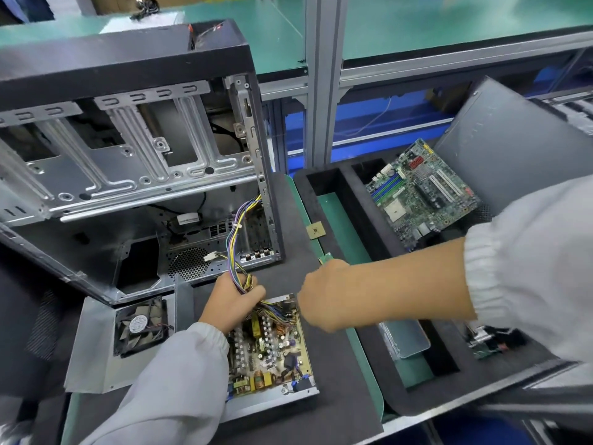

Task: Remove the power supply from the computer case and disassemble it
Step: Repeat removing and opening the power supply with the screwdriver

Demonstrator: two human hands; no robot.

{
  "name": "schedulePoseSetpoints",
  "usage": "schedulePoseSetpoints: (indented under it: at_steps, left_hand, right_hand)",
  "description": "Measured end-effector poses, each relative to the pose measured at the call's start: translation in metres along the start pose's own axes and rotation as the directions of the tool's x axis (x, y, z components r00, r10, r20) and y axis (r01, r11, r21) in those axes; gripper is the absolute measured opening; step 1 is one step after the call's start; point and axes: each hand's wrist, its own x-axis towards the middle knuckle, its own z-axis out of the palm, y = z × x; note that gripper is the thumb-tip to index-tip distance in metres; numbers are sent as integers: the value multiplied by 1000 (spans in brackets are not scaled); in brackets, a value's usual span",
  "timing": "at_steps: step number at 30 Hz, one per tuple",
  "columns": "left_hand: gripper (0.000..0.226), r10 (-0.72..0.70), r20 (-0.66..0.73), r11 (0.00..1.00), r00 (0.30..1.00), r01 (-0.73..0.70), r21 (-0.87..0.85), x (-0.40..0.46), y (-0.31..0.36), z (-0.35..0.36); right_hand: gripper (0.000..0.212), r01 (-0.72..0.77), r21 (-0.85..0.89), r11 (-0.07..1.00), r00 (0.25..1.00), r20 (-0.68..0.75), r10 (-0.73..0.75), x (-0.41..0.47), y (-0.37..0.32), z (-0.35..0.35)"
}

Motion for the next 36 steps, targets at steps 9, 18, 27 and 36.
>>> schedulePoseSetpoints:
  at_steps: [9, 18, 27, 36]
  left_hand:
    - [42, 27, 10, 999, 1000, -27, 19, 3, -7, 1]
    - [36, 31, 0, 1000, 1000, -31, -1, 5, -9, 0]
    - [48, 31, -13, 999, 999, -31, 19, 5, -10, 0]
    - [30, 29, -37, 999, 999, -30, -26, 1, -5, -1]
  right_hand:
    - [42, -133, 400, 907, 969, 244, 35, 17, 18, 1]
    - [32, -116, 66, 991, 990, 87, 110, 4, 14, -20]
    - [27, -202, 205, 958, 964, -130, 232, 7, -4, 16]
    - [25, -296, 373, 880, 930, -98, 354, -4, -19, 52]
